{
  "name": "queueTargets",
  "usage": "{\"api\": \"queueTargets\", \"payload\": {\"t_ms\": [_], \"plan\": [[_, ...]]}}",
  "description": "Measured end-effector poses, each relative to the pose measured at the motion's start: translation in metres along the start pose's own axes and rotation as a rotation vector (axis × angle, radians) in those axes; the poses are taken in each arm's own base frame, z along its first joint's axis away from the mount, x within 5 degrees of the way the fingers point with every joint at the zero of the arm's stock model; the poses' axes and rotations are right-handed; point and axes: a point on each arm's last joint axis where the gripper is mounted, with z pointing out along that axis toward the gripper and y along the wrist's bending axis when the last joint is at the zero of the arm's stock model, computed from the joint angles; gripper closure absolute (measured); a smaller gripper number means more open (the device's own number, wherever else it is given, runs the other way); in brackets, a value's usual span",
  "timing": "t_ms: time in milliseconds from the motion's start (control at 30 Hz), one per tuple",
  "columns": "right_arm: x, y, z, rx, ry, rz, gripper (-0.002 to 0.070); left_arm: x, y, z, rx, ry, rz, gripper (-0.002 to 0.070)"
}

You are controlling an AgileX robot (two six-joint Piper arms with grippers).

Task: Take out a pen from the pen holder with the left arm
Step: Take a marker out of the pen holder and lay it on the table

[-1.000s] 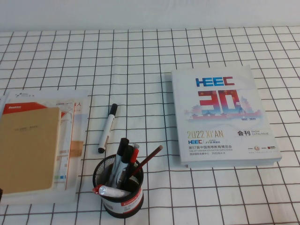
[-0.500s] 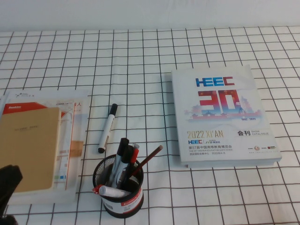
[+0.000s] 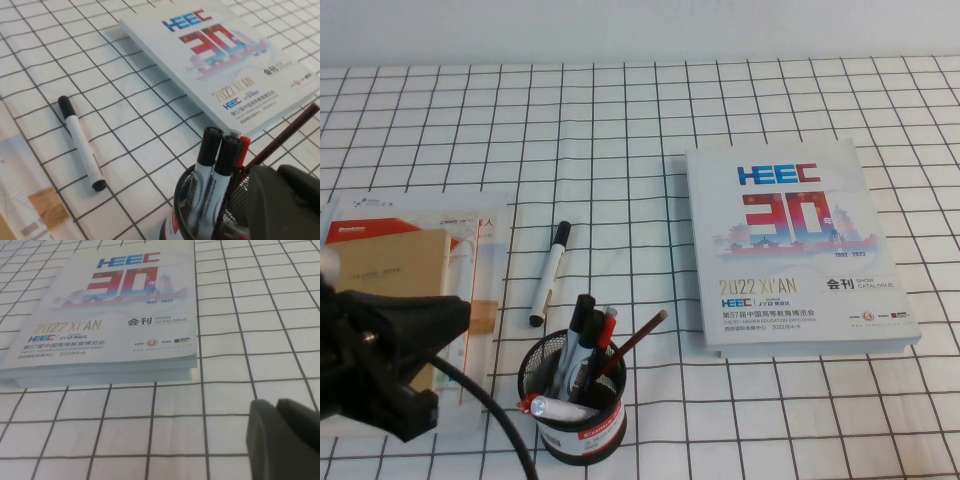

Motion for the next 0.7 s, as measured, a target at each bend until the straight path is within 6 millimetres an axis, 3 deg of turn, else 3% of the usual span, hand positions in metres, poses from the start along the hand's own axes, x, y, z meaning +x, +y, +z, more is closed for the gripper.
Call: {"api": "queueTargets", "payload": {"t_ms": [233, 700], "plan": [[0.0, 0.0, 0.0, 0.0, 0.0, 0.0, 0.0691, -0.001, 0.001, 0.03, 0.068, 0.046, 0.053, 0.0678], [0.0, 0.0, 0.0, 0.0, 0.0, 0.0, 0.0692, 0.003, -0.054, 0.078, 0.237, 0.069, 0.218, 0.0678]]}}
